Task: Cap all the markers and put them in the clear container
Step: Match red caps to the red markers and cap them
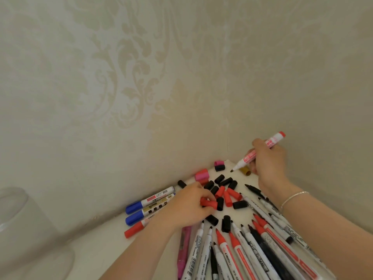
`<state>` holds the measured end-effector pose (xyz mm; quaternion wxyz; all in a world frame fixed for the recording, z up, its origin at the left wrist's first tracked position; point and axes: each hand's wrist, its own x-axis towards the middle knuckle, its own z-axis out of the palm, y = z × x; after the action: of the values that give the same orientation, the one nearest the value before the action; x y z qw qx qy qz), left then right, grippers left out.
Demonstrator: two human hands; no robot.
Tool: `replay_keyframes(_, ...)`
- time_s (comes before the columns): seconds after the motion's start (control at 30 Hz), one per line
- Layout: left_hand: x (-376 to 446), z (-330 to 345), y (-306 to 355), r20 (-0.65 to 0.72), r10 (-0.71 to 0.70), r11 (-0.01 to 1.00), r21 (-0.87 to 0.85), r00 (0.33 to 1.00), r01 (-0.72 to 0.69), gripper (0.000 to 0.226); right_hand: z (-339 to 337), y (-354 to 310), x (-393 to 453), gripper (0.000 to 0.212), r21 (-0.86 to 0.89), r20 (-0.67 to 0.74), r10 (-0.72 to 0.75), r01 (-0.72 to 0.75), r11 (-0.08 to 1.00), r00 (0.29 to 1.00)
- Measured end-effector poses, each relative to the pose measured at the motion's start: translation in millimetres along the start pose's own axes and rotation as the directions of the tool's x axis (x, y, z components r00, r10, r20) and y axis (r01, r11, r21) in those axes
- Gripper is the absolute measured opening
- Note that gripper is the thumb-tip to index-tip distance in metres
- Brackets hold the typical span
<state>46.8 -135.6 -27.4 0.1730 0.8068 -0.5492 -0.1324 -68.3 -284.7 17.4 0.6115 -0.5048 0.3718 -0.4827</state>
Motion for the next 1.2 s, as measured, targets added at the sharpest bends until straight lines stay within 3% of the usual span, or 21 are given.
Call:
replay_keyframes(0.1, 7, 2, 4, -0.036, 0.044, 0.993, 0.109, 0.998, -0.04, 0.032, 0, 5, -1, 0.024, 0.008, 0.004, 0.009, -0.01, 1.0, 1.0)
replay_keyframes(0.3, 32, 5, 14, -0.213, 0.029, 0.986, 0.168, 0.977, 0.007, 0.027, 0, 3, -2, 0.024, 0.007, 0.005, -0.003, 0.003, 1.0, 1.0)
replay_keyframes(0.67, 59, 17, 34, -0.197, -0.043, 0.896, 0.426, 0.98, 0.125, 0.029, 7, 7, -3, 0.028, -0.042, 0.017, -0.076, 0.077, 0.996, 0.997)
replay_keyframes(0.97, 59, 25, 40, -0.171, 0.066, 0.842, 0.538, 0.983, 0.037, 0.023, 4, 0, -6, 0.02, 0.046, 0.016, -0.182, 0.181, 0.982, 0.983)
replay_keyframes(1.07, 57, 26, 42, -0.246, 0.078, 0.934, 0.357, 0.966, 0.015, 0.025, 3, -4, -8, 0.016, 0.141, 0.011, -0.201, 0.198, 0.97, 0.979)
replay_keyframes(1.13, 56, 19, 42, -0.357, -0.053, 0.999, -0.026, 0.932, 0.047, 0.028, 2, -5, -8, 0.015, 0.184, 0.014, -0.192, 0.186, 0.965, 0.981)
replay_keyframes(1.17, 55, 13, 42, -0.348, -0.184, 0.952, -0.297, 0.919, 0.078, 0.027, 1, -6, -9, 0.016, 0.204, 0.017, -0.181, 0.174, 0.963, 0.983)
replay_keyframes(1.2, 54, 6, 42, -0.266, -0.317, 0.808, -0.578, 0.91, 0.112, 0.022, 1, -6, -10, 0.018, 0.222, 0.021, -0.171, 0.163, 0.961, 0.985)
